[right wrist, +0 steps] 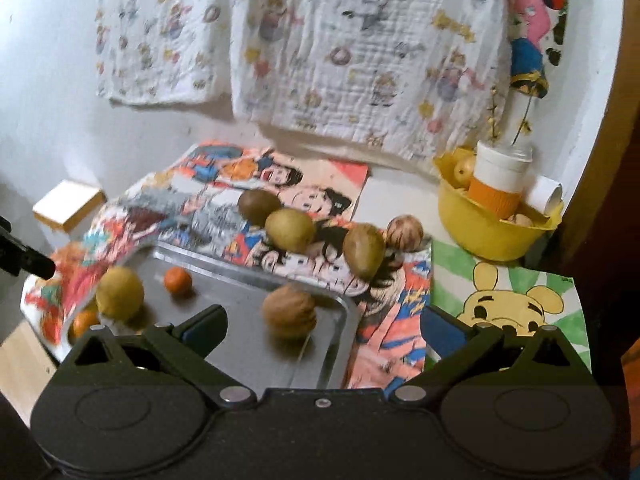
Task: Organize fruits
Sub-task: 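Lift both open tools from the tray back toward the fruit pile, then grasp a yellow-green pear with the right tool while the left tool grasps a brown kiwi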
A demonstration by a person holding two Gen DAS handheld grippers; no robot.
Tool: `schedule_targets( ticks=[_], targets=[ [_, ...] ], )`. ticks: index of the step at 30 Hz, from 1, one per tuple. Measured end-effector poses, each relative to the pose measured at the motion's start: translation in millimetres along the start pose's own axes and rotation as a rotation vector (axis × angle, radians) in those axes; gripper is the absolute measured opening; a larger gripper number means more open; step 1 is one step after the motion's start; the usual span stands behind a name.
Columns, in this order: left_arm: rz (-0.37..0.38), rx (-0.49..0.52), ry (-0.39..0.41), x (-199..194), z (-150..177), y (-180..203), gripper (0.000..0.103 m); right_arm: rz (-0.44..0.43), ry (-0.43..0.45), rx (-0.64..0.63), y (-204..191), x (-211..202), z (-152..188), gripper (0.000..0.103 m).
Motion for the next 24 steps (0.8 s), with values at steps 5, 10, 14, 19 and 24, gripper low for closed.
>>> schedule_targets(
  ticks=[5,10,14,19,24],
  targets=[
    [0.034,-0.041,0.053,6.2,-37.4,1.2,0.102,-0.001,-0.014,-0.002,0.2,15.7,-7.2,0.102],
    [0.062,0.011,0.060,23.7,-71.2,9.1,0.102,-0.001,-0.040,-0.017,-2.9,34.2,-11.1,0.102],
    [0.071,0.149,0.069,39.6,-99.8,19.8,0.102,0.010,-0.072,-0.042,-4.8,50.8,-15.1,0.102],
    [0.125,0.366,0.110,59.5,-132.6,39.8,0.102,-0.003,-0.126,-0.100,-14.5,70.4,-22.9,0.102],
    [0.105,0.604,0.161,79.1,-155.6,60.0,0.102,-0.035,-0.158,-0.205,-31.6,91.7,-32.2,0.102]
  ],
)
Point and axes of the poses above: each gripper's, at about its wrist camera, not at the fingertips, and x roughly the way its jaws point, y to its right, z to its underside, the point moved 9 cm from there along x, roughly the way its jaws point, and after that the axes turned 10 degrees about x, right-handed, at the moved point
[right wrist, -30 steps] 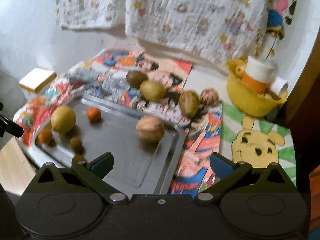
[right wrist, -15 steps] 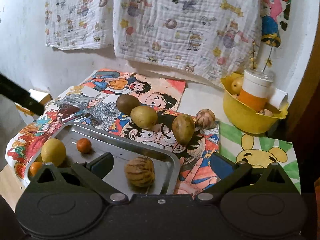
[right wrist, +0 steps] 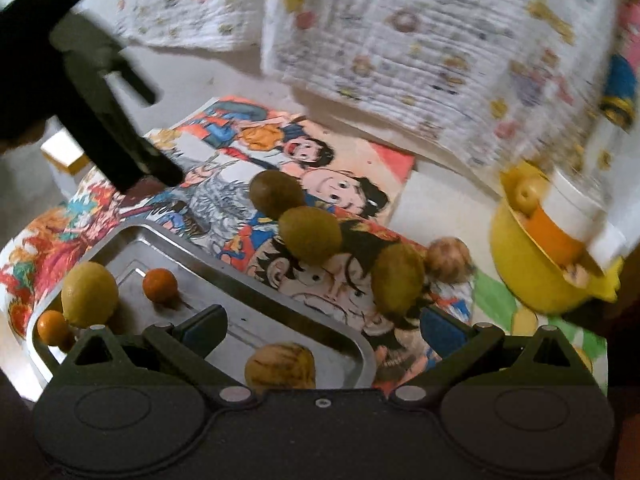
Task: Organize fruits
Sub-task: 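Grasp a yellow-green pear with the right tool while the left tool grasps a brown kiwi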
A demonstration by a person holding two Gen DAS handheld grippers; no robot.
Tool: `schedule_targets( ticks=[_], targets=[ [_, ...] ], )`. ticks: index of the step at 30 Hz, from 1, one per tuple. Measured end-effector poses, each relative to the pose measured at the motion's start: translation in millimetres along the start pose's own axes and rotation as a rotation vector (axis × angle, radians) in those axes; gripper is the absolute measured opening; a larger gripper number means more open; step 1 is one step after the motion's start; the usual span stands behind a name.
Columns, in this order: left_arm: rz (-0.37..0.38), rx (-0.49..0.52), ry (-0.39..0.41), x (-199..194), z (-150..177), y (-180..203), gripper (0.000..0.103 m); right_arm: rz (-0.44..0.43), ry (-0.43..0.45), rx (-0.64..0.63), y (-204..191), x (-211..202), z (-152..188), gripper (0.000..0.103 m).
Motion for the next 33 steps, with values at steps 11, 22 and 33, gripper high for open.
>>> schedule_targets(
  ticks=[11,22,33],
  targets=[
    [-0.005,0.495,0.060,57.4,-19.6,19.5,0.102,-0.007,-0.072,-0.261,-20.0,43.5,-12.0,0.100],
    [0.070,0.629,0.095,97.6,-30.7,27.8,0.101,0.088,-0.133,-0.208,9.2,72.8,-28.7,0.090],
    [0.105,0.857,0.172,107.4,-32.7,42.8,0.095,0.000,-0.186,-0.464,-9.1,101.1,-40.1,0.090]
  ],
)
Point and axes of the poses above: each gripper's, at about its wrist camera, not at the fingertips, and x roughly the way its jaws point, y to its right, z to its underside, the point moved 9 cm from there along x, roughly the way its jaws point, and after that the axes turned 10 degrees about x, right-handed, at the moved point
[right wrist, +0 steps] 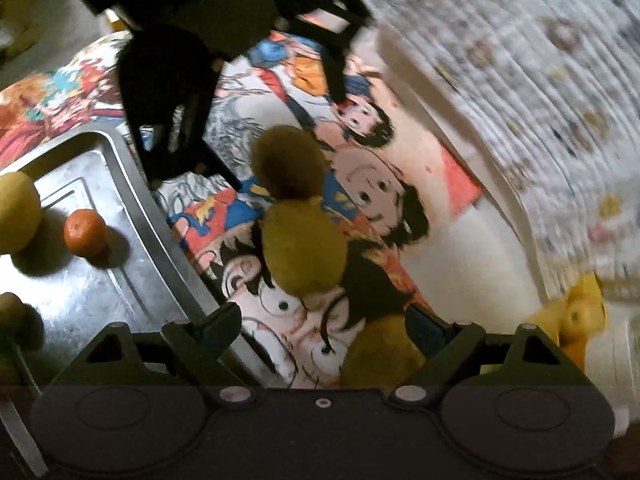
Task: Organize fruits
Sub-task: 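Grasp a yellow-green pear with the right tool while the left tool grasps a brown kiwi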
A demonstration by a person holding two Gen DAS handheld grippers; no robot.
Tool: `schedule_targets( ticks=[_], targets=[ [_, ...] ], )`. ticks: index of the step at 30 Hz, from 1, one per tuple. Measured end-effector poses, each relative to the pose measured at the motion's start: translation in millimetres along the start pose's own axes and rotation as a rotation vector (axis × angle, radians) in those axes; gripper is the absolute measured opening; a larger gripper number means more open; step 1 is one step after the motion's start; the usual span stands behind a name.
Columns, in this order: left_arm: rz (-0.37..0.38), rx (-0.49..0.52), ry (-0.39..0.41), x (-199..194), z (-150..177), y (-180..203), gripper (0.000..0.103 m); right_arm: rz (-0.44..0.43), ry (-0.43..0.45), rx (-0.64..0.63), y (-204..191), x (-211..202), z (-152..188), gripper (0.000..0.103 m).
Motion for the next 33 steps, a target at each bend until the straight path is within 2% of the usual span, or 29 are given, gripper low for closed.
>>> schedule_targets(
  ticks=[4,8,11,15,20,22,26,33],
  targets=[
    [0.018,0.051,0.014,8.6,-2.9,5.4,0.085,-0.003,-0.017,-0.072,-5.4,9.9,-8.8,0.084],
    [0.075,0.043,0.032,11.3,-2.7,7.3,0.079,-0.018,-0.038,-0.134,-7.3,20.8,-10.3,0.073],
    [0.097,0.044,0.039,12.1,-1.9,4.9,0.076,-0.032,-0.039,-0.163,-6.0,24.7,-11.2,0.072],
    [0.106,0.052,0.059,14.0,-2.5,4.7,0.075,-0.093,-0.048,-0.186,-7.8,26.0,-17.1,0.072],
    [0.131,0.031,0.079,16.5,-7.4,0.9,0.073,-0.120,-0.059,-0.275,-18.0,31.4,-21.9,0.069],
    [0.146,0.025,0.084,16.9,-8.4,0.1,0.067,-0.109,-0.061,-0.298,-18.9,35.5,-23.3,0.066],
    [0.141,0.024,0.092,16.1,-7.9,1.2,0.064,-0.093,-0.052,-0.302,-16.4,39.7,-25.7,0.060],
    [0.134,0.023,0.100,16.2,-7.8,0.3,0.060,-0.080,-0.049,-0.333,-17.6,49.1,-25.7,0.059]
  ],
)
Point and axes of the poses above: each gripper's, at about its wrist camera, not at the fingertips, and x roughly the way its jaws point, y to its right, z to its underside, the point moved 9 cm from there along x, roughly the way its jaws point, and after that the axes turned 10 degrees about x, right-handed, at the moved point
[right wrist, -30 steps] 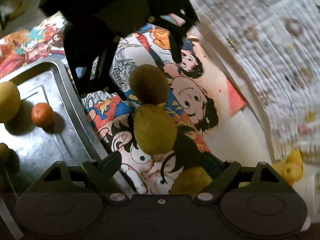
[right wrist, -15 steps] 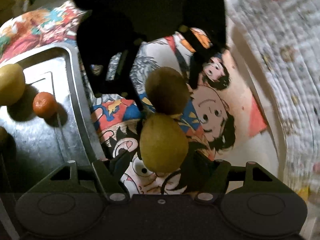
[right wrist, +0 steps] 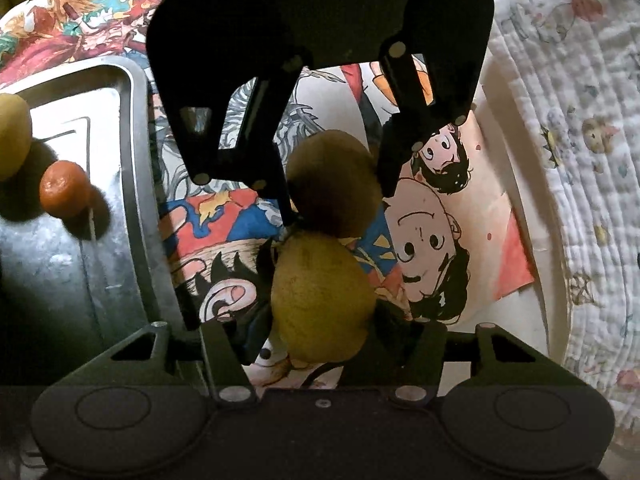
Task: Organize fruits
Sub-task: 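Grasp a yellow-green pear with the right tool while the left tool grasps a brown kiwi, then carry the pear and kiwi onto the metal tray and open both tools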
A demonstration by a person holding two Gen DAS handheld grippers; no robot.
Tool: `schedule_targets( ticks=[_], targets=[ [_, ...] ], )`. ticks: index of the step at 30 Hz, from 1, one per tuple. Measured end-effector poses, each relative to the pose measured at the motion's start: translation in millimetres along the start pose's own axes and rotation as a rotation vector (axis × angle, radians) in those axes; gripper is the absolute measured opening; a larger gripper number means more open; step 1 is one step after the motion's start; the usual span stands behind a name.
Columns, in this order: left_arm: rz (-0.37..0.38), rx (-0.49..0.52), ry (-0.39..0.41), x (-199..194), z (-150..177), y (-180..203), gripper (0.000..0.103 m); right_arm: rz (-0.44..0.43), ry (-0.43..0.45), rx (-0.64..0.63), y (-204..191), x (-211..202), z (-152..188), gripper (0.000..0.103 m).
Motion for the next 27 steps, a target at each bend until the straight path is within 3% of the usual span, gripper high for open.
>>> schedule_targets(
  ticks=[5,14,20,27],
  targets=[
    [-0.019,-0.024,0.000,-1.2,0.1,0.1,0.059,-0.001,0.012,0.021,4.0,6.1,-4.3,0.058],
    [-0.026,-0.183,-0.011,-6.0,7.6,-8.8,0.058,0.006,0.066,0.251,12.8,3.1,2.7,0.057],
    [-0.018,-0.502,-0.005,-9.6,23.8,-24.4,0.058,0.009,0.108,0.468,18.9,-5.5,12.9,0.057],
    [0.018,-0.888,0.033,-17.4,49.0,-29.2,0.058,0.002,0.148,0.555,13.5,-19.0,21.5,0.057]
  ],
)
Point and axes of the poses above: each gripper's, at about its wrist camera, not at the fingertips, and x roughly the way its jaws point, y to its right, z to its underside, the point moved 9 cm from there along x, roughly the way its jaws point, and after that the axes turned 10 degrees about x, right-handed, at the moved point
